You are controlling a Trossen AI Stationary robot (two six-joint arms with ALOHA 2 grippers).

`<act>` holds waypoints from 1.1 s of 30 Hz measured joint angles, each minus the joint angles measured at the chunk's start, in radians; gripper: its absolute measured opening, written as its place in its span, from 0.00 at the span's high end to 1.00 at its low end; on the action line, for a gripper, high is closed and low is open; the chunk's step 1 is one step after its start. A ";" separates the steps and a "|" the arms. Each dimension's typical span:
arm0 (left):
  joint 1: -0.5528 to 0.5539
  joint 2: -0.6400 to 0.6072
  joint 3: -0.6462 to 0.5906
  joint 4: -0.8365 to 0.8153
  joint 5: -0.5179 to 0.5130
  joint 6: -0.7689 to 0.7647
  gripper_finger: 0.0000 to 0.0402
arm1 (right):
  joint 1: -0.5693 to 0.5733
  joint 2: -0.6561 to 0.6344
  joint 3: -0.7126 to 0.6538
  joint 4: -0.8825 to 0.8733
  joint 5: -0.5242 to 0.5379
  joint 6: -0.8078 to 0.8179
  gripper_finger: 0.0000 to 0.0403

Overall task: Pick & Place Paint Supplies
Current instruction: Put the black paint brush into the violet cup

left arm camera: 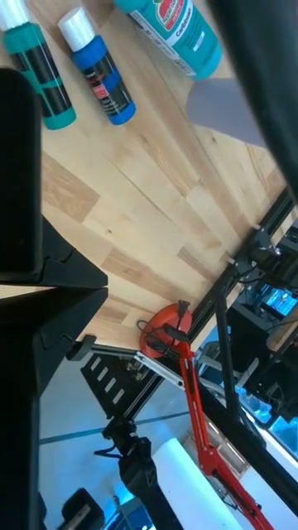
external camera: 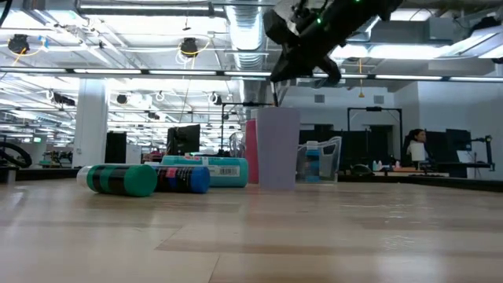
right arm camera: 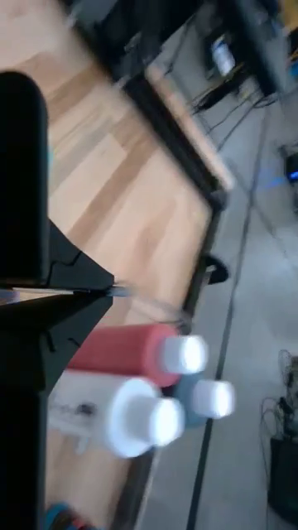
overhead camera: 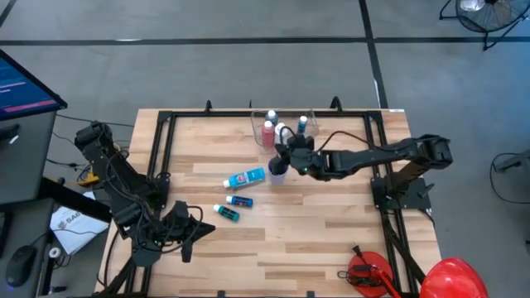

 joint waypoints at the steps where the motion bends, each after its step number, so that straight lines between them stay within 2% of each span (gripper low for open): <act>1: 0.000 0.000 0.000 0.001 0.000 0.000 1.00 | 0.003 0.003 -0.009 -0.002 -0.001 0.005 1.00; 13: 0.000 0.000 0.000 0.007 0.000 0.000 1.00 | 0.040 0.016 -0.046 -0.006 0.096 0.059 0.98; 33: 0.000 0.000 0.000 0.011 0.000 0.000 1.00 | 0.049 0.016 -0.047 -0.071 0.095 0.138 0.69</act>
